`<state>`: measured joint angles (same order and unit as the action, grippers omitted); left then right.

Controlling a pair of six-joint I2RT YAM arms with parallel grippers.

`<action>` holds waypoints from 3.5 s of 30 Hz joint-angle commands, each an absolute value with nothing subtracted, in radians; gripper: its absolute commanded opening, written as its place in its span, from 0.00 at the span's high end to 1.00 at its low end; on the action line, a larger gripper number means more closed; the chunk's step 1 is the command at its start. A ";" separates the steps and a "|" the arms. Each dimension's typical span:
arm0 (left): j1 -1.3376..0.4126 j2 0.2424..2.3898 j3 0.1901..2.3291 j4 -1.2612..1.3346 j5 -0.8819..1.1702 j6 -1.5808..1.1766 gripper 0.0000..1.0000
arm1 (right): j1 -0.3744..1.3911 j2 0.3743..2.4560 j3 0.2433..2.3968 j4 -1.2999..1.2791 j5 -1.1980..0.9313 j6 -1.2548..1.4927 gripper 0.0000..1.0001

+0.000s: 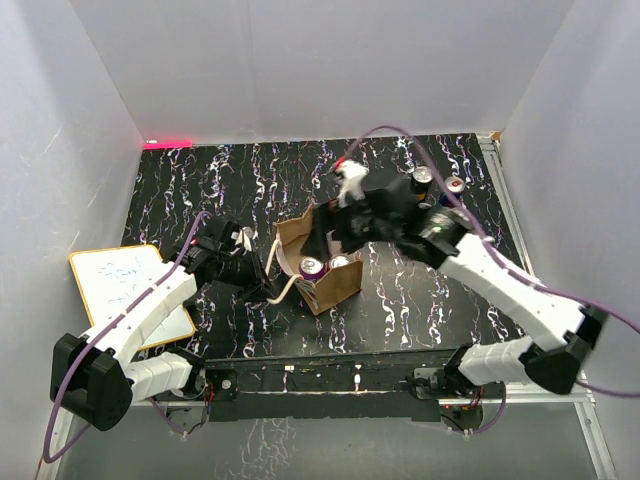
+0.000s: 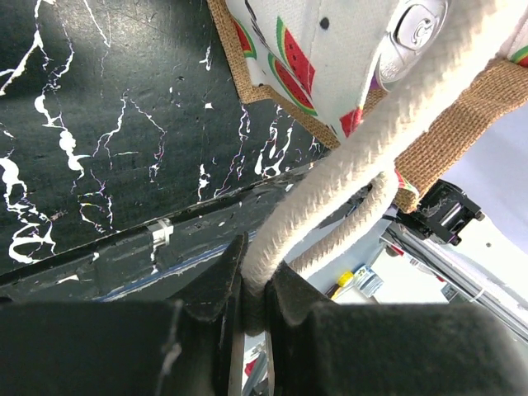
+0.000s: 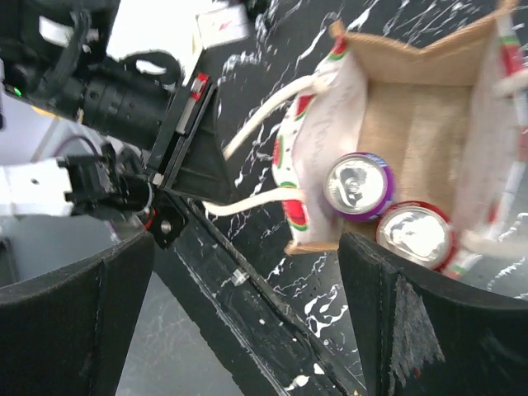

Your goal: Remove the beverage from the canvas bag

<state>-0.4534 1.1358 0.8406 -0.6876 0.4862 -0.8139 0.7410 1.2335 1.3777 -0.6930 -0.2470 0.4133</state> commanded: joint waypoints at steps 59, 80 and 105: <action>-0.452 1.162 0.866 -0.722 0.490 -0.783 1.00 | 0.938 1.893 1.758 -0.976 0.104 0.253 0.71; -0.453 1.139 0.860 -0.755 0.472 -0.750 1.00 | 0.815 1.616 1.971 -0.999 0.112 0.401 0.92; -0.453 1.191 0.936 -0.804 0.456 -0.687 1.00 | 0.721 1.089 1.251 -1.126 0.477 0.870 0.92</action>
<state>-0.4534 1.1736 0.8921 -0.7544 0.4541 -0.7231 0.7502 1.0389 1.2743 -1.1961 0.3985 0.6941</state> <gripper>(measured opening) 0.086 0.680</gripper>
